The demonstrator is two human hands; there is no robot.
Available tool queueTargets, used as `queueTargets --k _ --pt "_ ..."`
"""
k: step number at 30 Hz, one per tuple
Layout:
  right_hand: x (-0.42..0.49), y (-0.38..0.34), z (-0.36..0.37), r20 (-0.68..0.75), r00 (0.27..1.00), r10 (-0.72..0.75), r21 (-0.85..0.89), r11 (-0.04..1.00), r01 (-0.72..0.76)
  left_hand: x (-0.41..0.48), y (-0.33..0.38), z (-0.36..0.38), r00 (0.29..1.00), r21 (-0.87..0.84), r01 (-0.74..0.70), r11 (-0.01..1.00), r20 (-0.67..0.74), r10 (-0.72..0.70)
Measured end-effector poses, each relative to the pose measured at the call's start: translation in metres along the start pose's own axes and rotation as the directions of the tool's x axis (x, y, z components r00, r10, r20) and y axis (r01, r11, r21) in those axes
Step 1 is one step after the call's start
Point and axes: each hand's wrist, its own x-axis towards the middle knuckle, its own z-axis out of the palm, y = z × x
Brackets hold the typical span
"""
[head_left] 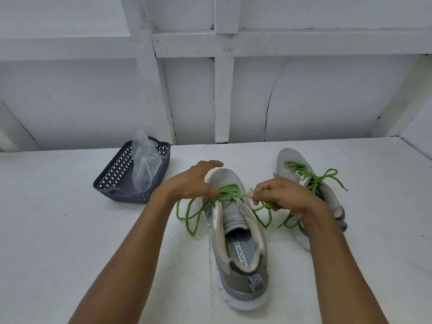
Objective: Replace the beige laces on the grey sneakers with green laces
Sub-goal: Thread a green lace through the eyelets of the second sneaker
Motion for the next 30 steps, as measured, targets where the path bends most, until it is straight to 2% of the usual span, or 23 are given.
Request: queueTargets --k 2,4,7,9,11,14,16,19,21,23,25,27,28,29,30 --pt "0.003 0.002 -0.001 -0.087 0.995 -0.040 0.215 0.975 0.058 -0.001 0.000 0.001 1.000 -0.016 0.008 1.000 0.007 -0.007" --pt "0.006 0.003 -0.002 -0.132 0.991 -0.009 0.398 0.915 0.061 -0.001 0.001 0.001 1.000 -0.024 0.016 1.000 0.018 -0.015" --pt "0.011 0.006 0.003 -0.186 0.980 0.064 0.511 0.859 0.041 -0.002 0.003 -0.001 0.999 -0.014 0.028 1.000 0.024 -0.028" --pt "0.011 0.004 0.009 -0.236 0.969 0.078 0.512 0.857 0.056 -0.002 0.003 -0.002 0.999 -0.013 0.032 0.999 0.020 -0.032" --pt "0.009 -0.005 0.013 -0.247 0.969 0.018 0.452 0.886 0.098 -0.003 0.005 -0.002 1.000 0.020 -0.002 1.000 -0.010 0.002" --pt "0.005 -0.023 0.013 -0.169 0.978 -0.123 0.366 0.913 0.178 -0.004 0.019 0.002 0.988 0.042 -0.154 0.987 -0.022 0.155" --pt "0.002 -0.030 0.010 -0.162 0.972 -0.173 0.313 0.925 0.217 -0.008 0.030 0.004 0.977 -0.127 -0.212 0.969 0.000 0.214" --pt "0.000 -0.031 0.001 -0.202 0.965 -0.169 0.272 0.936 0.221 -0.014 0.035 -0.005 0.960 -0.450 -0.279 0.848 -0.127 0.248" --pt "-0.001 -0.028 -0.004 -0.214 0.965 -0.153 0.241 0.949 0.204 -0.014 0.032 -0.015 0.954 -0.641 -0.295 0.709 -0.238 0.182" --pt "-0.001 -0.023 -0.007 -0.224 0.966 -0.130 0.228 0.957 0.181 -0.013 0.027 -0.023 0.951 -0.827 -0.296 0.478 -0.301 0.069" --pt "-0.001 -0.018 -0.008 -0.252 0.962 -0.102 0.235 0.958 0.163 -0.010 0.021 -0.032 0.935 -0.905 -0.310 0.292 -0.346 -0.080" --pt "-0.002 -0.015 -0.010 -0.291 0.953 -0.084 0.245 0.956 0.159 -0.007 0.013 -0.039 0.890 -0.919 -0.311 0.242 -0.371 -0.264" --pt "-0.002 -0.014 -0.010 -0.309 0.948 -0.082 0.254 0.953 0.165 -0.005 0.008 -0.042 0.859 -0.918 -0.300 0.260 -0.379 -0.345" --pt "-0.001 -0.014 -0.010 -0.323 0.943 -0.083 0.261 0.950 0.173 -0.001 0.002 -0.043 0.824 -0.911 -0.266 0.316 -0.385 -0.415" --pt "-0.001 -0.014 -0.010 -0.330 0.940 -0.090 0.256 0.949 0.181 0.002 -0.003 -0.043 0.788 -0.886 -0.204 0.416 -0.401 -0.467"
